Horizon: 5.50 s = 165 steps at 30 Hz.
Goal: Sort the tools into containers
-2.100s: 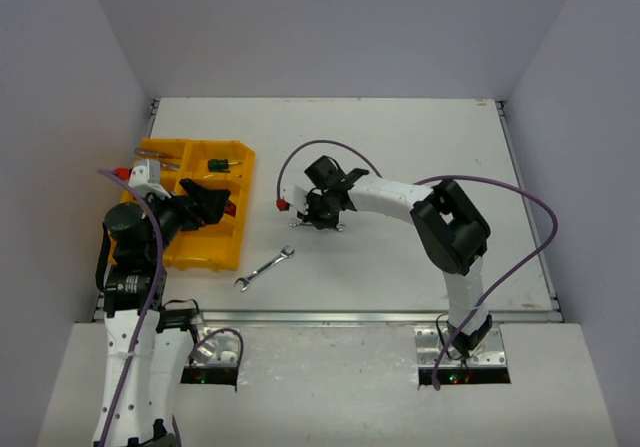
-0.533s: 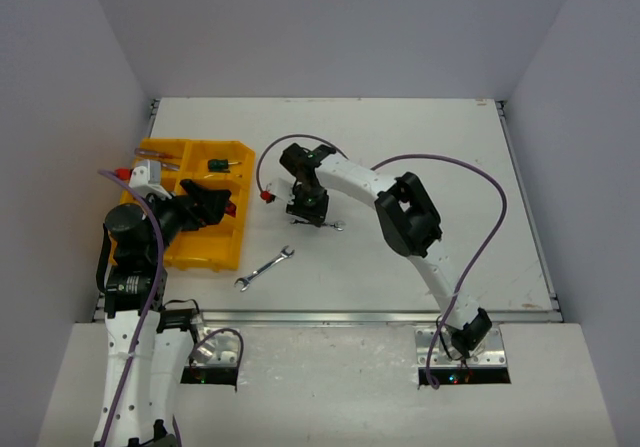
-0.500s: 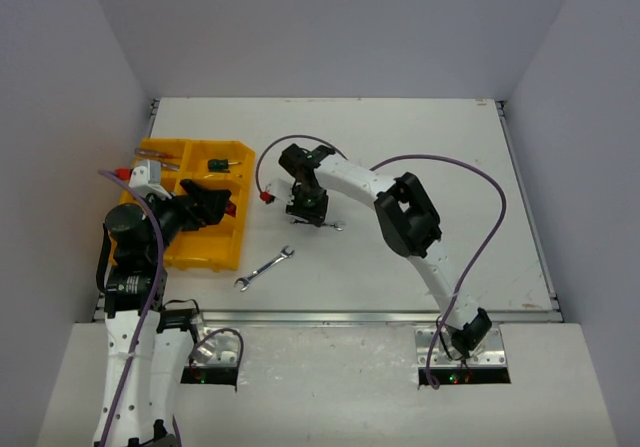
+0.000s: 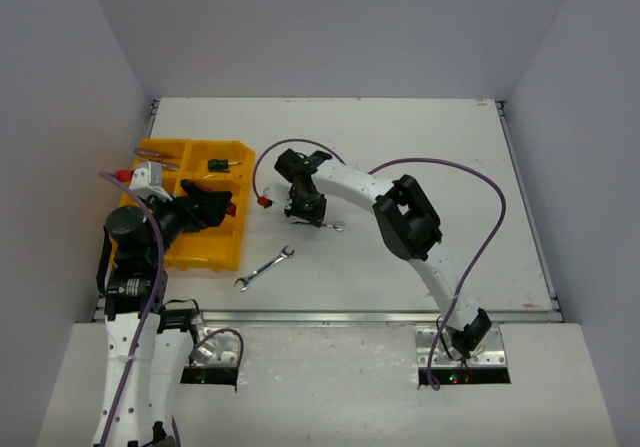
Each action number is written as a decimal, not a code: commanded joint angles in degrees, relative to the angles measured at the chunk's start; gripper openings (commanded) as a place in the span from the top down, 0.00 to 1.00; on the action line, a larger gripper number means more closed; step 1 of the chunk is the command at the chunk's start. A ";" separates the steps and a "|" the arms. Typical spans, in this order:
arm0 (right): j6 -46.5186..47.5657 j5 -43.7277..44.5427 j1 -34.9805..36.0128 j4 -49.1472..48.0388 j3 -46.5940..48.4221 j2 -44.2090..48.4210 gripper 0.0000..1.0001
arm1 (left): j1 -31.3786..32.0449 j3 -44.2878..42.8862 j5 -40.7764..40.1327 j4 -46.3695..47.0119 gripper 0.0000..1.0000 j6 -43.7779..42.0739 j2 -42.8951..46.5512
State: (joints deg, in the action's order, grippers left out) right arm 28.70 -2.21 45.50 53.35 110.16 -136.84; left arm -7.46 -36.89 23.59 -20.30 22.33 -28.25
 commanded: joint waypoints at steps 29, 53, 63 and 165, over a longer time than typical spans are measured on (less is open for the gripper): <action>-12.51 -6.49 1.09 -9.10 -11.17 14.30 1.00 | 0.78 -0.55 -3.20 1.58 0.00 -0.35 2.14; -34.58 -32.19 1.38 -36.17 -8.60 22.24 1.00 | 0.60 -10.52 -18.04 -5.36 0.00 1.39 0.98; -39.33 -32.43 5.59 -51.22 -5.91 15.88 1.00 | 0.60 -19.38 -19.37 -8.29 0.00 1.28 -2.03; -47.24 0.89 -10.16 -40.42 -82.38 106.26 0.01 | 46.66 -29.20 -33.25 -12.88 1.00 -1.04 -82.23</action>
State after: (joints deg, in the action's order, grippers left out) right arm -19.42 -2.89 35.14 15.11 27.00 -30.40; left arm 38.98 -64.13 -3.47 -47.67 17.47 -106.04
